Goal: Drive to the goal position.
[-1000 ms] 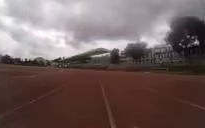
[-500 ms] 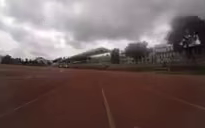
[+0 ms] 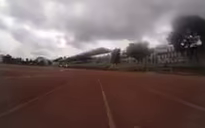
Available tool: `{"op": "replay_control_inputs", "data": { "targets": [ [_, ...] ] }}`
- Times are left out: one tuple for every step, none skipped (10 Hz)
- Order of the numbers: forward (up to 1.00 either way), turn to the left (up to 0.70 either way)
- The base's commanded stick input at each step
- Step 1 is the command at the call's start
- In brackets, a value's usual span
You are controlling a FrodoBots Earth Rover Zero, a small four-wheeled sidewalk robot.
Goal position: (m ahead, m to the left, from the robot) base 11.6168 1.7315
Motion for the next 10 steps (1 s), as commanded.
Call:
{"op": "replay_control_inputs", "data": {
  "targets": [
    [0.70,0.00],
    [0.70,0.00],
    [0.70,0.00],
    [0.70,0.00],
    [0.70,0.00],
    [0.70,0.00],
    [0.70,0.00],
    [0.70,0.00],
    [0.70,0.00],
    [0.70,0.00]
  ]
}}
